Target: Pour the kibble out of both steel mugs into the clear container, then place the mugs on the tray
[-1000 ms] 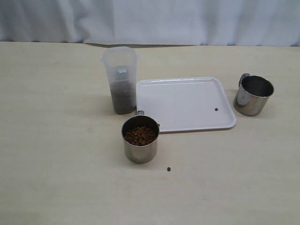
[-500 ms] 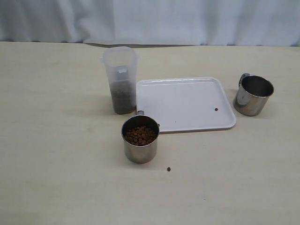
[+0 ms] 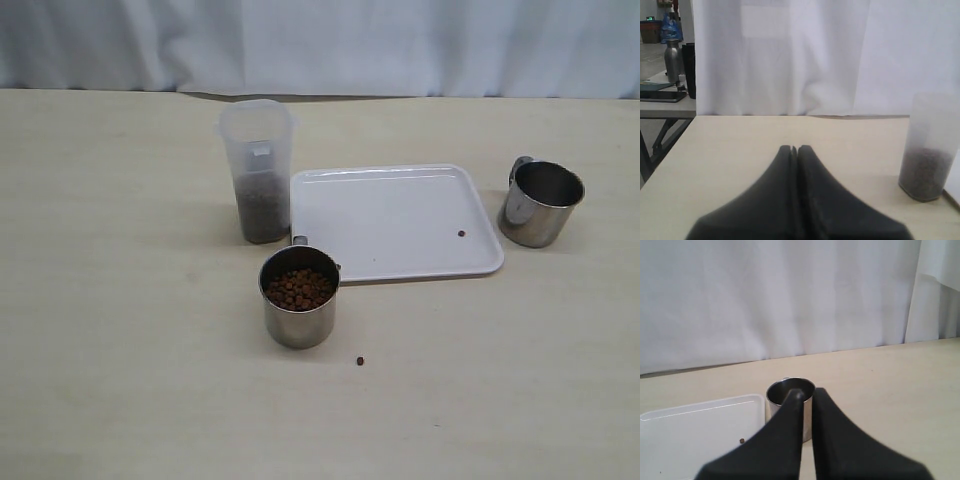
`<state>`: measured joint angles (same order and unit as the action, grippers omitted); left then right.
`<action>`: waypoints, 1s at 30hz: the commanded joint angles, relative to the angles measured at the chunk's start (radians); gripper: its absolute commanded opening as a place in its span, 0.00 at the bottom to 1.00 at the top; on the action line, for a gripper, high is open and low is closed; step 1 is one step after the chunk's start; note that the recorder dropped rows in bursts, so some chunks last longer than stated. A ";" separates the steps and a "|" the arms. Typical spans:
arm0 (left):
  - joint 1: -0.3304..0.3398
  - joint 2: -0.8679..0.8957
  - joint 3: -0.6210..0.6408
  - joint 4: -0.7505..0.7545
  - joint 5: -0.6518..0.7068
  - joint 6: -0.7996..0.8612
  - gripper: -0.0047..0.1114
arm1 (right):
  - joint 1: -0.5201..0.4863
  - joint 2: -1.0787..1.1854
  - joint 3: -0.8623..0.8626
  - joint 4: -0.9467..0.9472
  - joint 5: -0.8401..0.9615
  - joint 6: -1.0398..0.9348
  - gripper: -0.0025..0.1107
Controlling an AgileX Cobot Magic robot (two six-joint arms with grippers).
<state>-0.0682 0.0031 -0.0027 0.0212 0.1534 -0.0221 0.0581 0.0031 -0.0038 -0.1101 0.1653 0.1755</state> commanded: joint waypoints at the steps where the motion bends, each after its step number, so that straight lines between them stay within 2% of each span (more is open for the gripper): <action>1: 0.002 -0.003 0.003 -0.005 -0.010 -0.002 0.04 | 0.004 -0.003 0.004 -0.006 -0.002 -0.010 0.07; 3: 0.002 -0.003 0.003 -0.005 -0.027 -0.002 0.04 | 0.004 -0.003 0.004 -0.006 -0.002 -0.010 0.07; 14: 0.002 -0.003 0.003 -0.036 -0.610 -0.042 0.04 | 0.004 -0.003 0.004 -0.006 -0.002 -0.010 0.07; 15: 0.002 -0.003 0.003 -0.014 -0.628 -0.021 0.04 | 0.004 -0.003 0.004 -0.006 -0.002 -0.010 0.07; 17: 0.002 -0.003 0.003 0.115 -0.529 -0.011 0.04 | 0.004 -0.003 0.004 -0.006 -0.002 -0.010 0.07; 19: 0.002 0.031 0.003 0.257 -0.458 -0.069 0.04 | 0.004 -0.003 0.004 -0.006 -0.002 -0.010 0.07; 23: 0.002 0.260 0.003 0.446 -0.635 -0.175 0.04 | 0.004 -0.003 0.004 -0.006 -0.002 -0.010 0.07; 30: 0.002 1.014 -0.025 0.542 -0.951 -0.200 0.04 | 0.004 -0.003 0.004 -0.006 -0.002 -0.010 0.07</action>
<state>-0.0668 0.7398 -0.0027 0.4970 -0.6704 -0.2065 0.0581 0.0031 -0.0038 -0.1101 0.1653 0.1755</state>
